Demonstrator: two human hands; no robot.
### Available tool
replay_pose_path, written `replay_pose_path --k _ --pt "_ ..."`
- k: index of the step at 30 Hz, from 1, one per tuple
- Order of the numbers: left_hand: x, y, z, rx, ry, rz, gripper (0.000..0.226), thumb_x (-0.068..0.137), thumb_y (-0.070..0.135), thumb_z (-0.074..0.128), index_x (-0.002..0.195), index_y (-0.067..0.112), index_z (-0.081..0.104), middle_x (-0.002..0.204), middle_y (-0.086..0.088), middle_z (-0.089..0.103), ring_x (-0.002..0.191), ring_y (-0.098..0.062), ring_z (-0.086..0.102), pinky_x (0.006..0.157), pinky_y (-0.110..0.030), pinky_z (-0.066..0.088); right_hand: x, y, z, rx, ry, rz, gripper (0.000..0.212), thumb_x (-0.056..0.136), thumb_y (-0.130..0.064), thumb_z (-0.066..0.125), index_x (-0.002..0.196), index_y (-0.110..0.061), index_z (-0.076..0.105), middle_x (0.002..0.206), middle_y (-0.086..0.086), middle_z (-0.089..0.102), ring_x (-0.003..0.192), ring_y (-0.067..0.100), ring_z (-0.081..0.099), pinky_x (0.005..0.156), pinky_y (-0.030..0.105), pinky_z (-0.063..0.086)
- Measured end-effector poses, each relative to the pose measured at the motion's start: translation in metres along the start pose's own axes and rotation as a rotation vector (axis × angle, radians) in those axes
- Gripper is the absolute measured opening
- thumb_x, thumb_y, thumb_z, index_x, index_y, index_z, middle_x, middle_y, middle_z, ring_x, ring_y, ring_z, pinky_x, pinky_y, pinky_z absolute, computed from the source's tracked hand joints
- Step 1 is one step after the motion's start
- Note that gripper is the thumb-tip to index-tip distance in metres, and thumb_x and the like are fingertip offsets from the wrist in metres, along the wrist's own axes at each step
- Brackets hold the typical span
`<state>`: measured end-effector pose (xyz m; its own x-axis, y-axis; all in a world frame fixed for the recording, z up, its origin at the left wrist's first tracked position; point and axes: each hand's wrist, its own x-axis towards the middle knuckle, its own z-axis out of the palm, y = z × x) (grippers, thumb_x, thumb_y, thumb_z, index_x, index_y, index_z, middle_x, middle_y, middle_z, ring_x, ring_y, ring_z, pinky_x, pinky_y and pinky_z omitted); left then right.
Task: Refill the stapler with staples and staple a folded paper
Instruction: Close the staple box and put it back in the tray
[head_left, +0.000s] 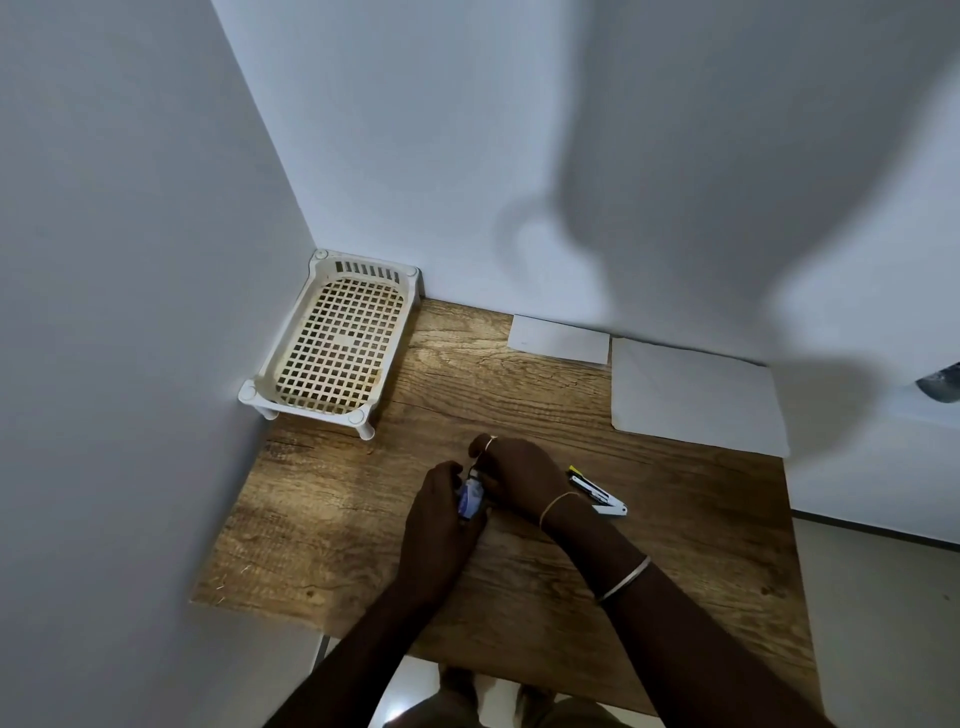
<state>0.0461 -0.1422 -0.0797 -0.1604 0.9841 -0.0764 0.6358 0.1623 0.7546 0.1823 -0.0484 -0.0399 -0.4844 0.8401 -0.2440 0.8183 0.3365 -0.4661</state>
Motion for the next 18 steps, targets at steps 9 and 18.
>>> replay_pose_path --k 9,18 --pt "0.006 -0.007 0.0 0.114 -0.092 0.081 0.068 0.087 0.035 0.074 0.147 0.018 0.046 0.124 0.004 0.053 0.101 -0.002 0.051 0.076 -0.01 0.038 -0.011 0.007 0.003 0.193 0.127 0.062 0.04 0.084 -0.009 0.06 0.122 -0.021 0.062 0.105 -0.002 0.076 0.095 0.019 0.07 0.084 0.03 0.054" --pt "0.014 -0.006 -0.006 0.116 -0.168 0.089 0.064 0.08 0.037 0.079 0.138 0.026 0.053 0.12 0.008 0.05 0.092 0.004 0.049 0.066 -0.003 0.036 -0.023 0.014 0.012 0.352 0.202 0.128 0.036 0.083 -0.008 0.066 0.117 -0.021 0.065 0.098 -0.003 0.076 0.091 0.008 0.07 0.084 0.022 0.053"
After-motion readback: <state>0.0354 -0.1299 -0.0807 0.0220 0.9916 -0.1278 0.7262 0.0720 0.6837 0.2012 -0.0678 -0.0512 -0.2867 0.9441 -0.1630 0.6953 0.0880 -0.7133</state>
